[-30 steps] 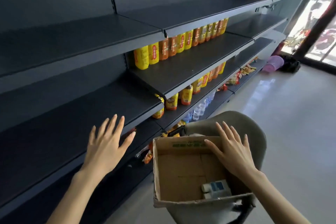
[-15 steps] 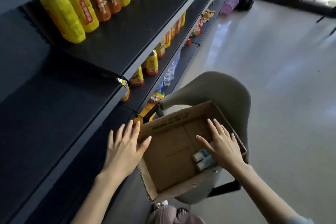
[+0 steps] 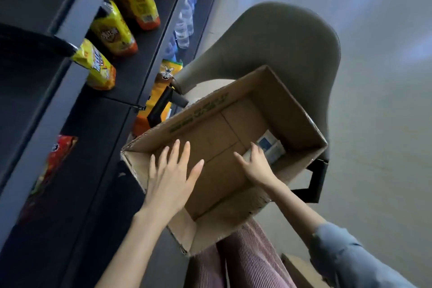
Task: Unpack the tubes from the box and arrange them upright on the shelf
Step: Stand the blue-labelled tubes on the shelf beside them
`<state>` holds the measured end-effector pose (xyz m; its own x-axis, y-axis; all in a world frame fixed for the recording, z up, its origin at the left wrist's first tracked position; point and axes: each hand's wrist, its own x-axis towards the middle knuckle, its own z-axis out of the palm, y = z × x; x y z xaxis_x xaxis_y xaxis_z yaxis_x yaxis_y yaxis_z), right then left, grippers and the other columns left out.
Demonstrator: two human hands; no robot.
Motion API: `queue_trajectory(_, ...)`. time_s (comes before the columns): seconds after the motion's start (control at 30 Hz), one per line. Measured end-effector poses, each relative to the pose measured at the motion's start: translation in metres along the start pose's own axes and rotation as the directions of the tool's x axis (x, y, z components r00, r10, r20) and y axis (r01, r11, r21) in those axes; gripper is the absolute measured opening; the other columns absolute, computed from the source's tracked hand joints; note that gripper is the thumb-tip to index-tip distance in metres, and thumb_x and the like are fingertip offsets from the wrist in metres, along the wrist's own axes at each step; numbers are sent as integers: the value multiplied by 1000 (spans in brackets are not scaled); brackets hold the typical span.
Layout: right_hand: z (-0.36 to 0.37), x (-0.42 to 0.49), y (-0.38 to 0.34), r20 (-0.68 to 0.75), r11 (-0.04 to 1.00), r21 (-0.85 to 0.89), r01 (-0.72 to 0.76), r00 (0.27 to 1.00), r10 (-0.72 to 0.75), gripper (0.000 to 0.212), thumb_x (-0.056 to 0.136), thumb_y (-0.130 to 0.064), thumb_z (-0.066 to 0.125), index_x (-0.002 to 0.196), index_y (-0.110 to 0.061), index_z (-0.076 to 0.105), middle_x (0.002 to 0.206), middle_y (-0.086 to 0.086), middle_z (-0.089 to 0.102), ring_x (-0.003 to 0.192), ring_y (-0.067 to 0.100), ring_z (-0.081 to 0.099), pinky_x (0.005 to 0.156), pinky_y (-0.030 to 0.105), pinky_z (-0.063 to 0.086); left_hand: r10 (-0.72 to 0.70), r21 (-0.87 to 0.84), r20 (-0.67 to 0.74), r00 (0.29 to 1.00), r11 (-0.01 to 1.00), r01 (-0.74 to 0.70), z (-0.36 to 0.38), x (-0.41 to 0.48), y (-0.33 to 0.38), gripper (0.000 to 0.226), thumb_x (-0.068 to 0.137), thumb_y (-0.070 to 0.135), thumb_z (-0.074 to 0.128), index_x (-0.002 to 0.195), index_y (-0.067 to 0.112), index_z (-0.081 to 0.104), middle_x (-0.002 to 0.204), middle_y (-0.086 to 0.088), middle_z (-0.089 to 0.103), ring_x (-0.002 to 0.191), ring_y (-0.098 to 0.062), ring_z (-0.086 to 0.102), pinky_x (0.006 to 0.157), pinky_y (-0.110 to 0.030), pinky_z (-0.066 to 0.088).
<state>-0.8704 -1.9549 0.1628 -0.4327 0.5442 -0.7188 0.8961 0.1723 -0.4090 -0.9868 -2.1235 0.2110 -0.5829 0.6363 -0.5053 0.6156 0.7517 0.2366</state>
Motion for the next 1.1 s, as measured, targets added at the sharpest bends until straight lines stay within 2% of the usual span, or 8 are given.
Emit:
queue_trajectory(0.07, 8, 26, 9, 64, 991, 62, -116, 992, 112, 74, 98, -43, 43, 150, -4, 8, 158, 17, 12, 143, 30, 23, 112, 38, 27, 25, 7, 27, 999, 1000, -26, 13, 12, 4, 82, 81, 65, -4, 152, 25, 8, 160, -1, 8, 146, -21, 9, 117, -45, 5)
queue_trajectory(0.2, 21, 75, 30, 82, 908, 249, -337, 941, 327, 55, 100, -29, 42, 143, 2, 26, 139, 21, 44, 118, 28, 49, 97, 34, 41, 47, -13, 63, 997, 999, -46, 36, 35, 12, 81, 81, 64, -3, 151, 26, 10, 160, -1, 10, 146, -22, 10, 116, -46, 7)
queue_trajectory(0.3, 31, 105, 37, 42, 840, 339, -423, 899, 435, 45, 102, -19, 37, 141, 2, 29, 144, 20, 38, 130, 31, 41, 108, 35, 35, 52, -22, 74, 996, 998, -51, 49, 46, 13, 80, 81, 65, -3, 151, 28, 10, 160, -1, 11, 146, -22, 11, 116, -45, 7)
queue_trajectory(0.43, 49, 128, 36, -30, 828, 331, -452, 872, 488, 70, 97, -26, 50, 148, 1, 11, 154, 20, 17, 142, 32, 22, 115, 41, 24, 46, -8, 95, 994, 999, -45, 58, 54, 7, 80, 81, 65, -5, 151, 28, 11, 159, -1, 13, 146, -21, 13, 116, -45, 10)
queue_trajectory(0.57, 63, 142, 30, -175, 760, 428, -489, 781, 600, 80, 92, -22, 60, 149, -3, 7, 152, 20, 15, 138, 34, 25, 114, 40, 24, 20, -17, 114, 993, 1000, -18, 61, 59, -4, 81, 81, 65, -5, 151, 28, 10, 159, -1, 12, 145, -22, 14, 116, -45, 14)
queue_trajectory(0.7, 64, 155, 29, -246, 735, 463, -495, 725, 643, 75, 90, -16, 60, 147, -5, 13, 149, 19, 19, 135, 33, 28, 111, 37, 24, 2, -60, 98, 995, 998, 4, 58, 64, -9, 81, 81, 64, -1, 151, 26, 14, 159, -1, 16, 144, -22, 17, 113, -45, 20)
queue_trajectory(0.9, 56, 155, 40, -190, 802, 385, -456, 811, 553, 69, 89, -17, 63, 141, -4, 21, 145, 19, 27, 131, 35, 37, 109, 42, 34, -40, -157, 83, 996, 986, 52, 54, 73, -11, 74, 86, 61, 7, 150, 27, 16, 158, 1, 17, 143, -20, 19, 112, -43, 22)
queue_trajectory(1.1, 45, 125, 16, 82, 710, 603, -365, 913, 400, 56, 83, -15, 70, 131, -7, 41, 126, 13, 55, 110, 28, 59, 90, 39, 52, -66, -437, 49, 997, 896, 80, 61, 77, -9, 52, 98, 43, 34, 146, 22, 33, 152, 4, 32, 137, -16, 30, 104, -30, 27)
